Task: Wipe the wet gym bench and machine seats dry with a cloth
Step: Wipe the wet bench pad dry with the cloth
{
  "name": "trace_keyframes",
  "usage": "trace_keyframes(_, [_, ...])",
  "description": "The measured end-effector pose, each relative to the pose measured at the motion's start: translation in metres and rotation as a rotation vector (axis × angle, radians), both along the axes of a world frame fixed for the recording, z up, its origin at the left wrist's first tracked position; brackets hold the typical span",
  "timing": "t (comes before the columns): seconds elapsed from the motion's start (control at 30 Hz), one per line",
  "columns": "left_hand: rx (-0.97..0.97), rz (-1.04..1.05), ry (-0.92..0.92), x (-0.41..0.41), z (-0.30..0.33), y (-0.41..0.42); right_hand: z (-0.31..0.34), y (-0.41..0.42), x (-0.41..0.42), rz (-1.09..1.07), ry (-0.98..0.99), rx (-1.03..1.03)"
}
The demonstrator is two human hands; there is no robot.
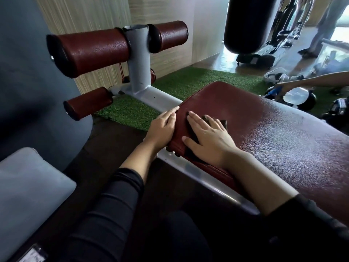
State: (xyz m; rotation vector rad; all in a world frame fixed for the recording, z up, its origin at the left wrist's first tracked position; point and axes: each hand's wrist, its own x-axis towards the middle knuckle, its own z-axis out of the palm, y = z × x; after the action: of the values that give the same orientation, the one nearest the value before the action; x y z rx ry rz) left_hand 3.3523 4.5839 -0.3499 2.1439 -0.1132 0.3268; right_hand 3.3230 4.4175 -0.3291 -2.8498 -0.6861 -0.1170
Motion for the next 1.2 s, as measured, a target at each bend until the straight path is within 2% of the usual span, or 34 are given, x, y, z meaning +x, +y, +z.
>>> trace_keyframes(0.13, [-0.044,-0.028,0.027,0.002,-0.002,0.003,-0.007,-0.019,-0.032,0.299,-0.16,-0.054])
trace_keyframes(0.23, [-0.031,-0.017,0.033,0.004,-0.004,0.004,-0.006,-0.059,-0.038,0.459,-0.133,-0.062])
trace_keyframes(0.37, [-0.02,-0.007,0.024,0.005,-0.006,0.003,0.003,-0.093,-0.019,0.356,0.068,0.006])
trace_keyframes(0.47, [-0.025,0.002,0.015,0.004,-0.005,0.002,0.003,-0.069,0.007,0.223,0.061,0.045])
trace_keyframes(0.57, [-0.077,0.0,0.029,0.004,-0.005,0.002,0.003,-0.027,0.011,0.181,0.023,0.021])
trace_keyframes(0.63, [-0.077,-0.006,0.03,0.005,-0.006,0.003,-0.001,-0.017,-0.003,0.244,-0.016,-0.005])
trace_keyframes(0.73, [-0.059,-0.007,0.024,0.008,-0.008,0.004,-0.008,-0.044,-0.027,0.46,-0.13,-0.041])
trace_keyframes(0.83, [-0.066,-0.006,0.016,0.007,-0.009,0.003,-0.007,-0.086,-0.023,0.521,-0.011,-0.001])
trace_keyframes(0.97, [-0.062,0.002,0.011,0.007,-0.008,0.003,0.002,-0.095,0.007,0.332,0.082,0.073])
trace_keyframes(1.1, [-0.126,-0.003,0.0,0.003,-0.006,0.001,0.004,-0.034,0.027,0.201,0.035,0.091])
trace_keyframes(1.2, [-0.246,-0.066,0.13,0.003,-0.002,0.005,0.006,0.009,0.032,0.167,0.06,0.157])
